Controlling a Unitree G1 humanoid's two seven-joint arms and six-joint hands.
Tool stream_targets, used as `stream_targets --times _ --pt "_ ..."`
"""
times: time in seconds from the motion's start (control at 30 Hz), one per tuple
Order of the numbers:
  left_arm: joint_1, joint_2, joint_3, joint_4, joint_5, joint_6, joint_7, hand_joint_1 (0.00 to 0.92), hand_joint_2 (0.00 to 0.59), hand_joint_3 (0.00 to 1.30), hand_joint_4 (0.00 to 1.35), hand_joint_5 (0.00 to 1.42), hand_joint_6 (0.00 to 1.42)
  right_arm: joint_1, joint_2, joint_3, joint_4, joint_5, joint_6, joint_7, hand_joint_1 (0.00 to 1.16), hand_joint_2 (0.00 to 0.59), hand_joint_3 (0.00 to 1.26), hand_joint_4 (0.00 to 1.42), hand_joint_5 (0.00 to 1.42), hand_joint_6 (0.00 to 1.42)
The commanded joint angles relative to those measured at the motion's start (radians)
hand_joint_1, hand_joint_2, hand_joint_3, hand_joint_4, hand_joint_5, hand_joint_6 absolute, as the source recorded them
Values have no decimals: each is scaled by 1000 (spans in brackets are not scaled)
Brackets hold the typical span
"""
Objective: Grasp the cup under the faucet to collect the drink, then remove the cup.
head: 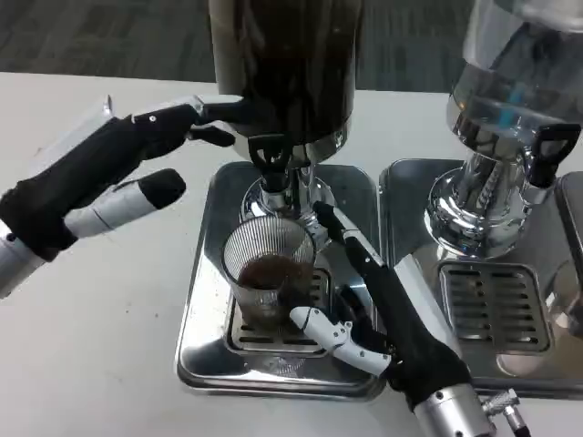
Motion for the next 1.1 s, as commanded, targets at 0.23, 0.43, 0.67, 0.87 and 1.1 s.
stream_targets --times 0.23,0.43,0.67,0.87,1.1 --pt "73 6 99 -4 -49 12 44 0 106 295 204 180 307 -37 -2 9 47 26 -29 6 443 220 60 65 54 33" --pt "124 10 140 -1 -51 19 55 0 107 311 208 188 311 -52 -4 9 63 40 -31 16 441 224 12 17 28 18" --pt "220 1 180 -18 -59 29 75 0 107 316 218 192 312 -68 -2 12 83 59 -30 30 446 225 0 0 0 12" --pt "294 5 204 -35 -67 36 88 0 107 317 228 193 312 -93 1 12 109 71 -33 32 447 226 0 0 0 5" --pt "359 3 225 -43 -72 40 99 0 111 326 240 203 312 -105 1 7 126 82 -39 37 440 220 19 18 2 1"
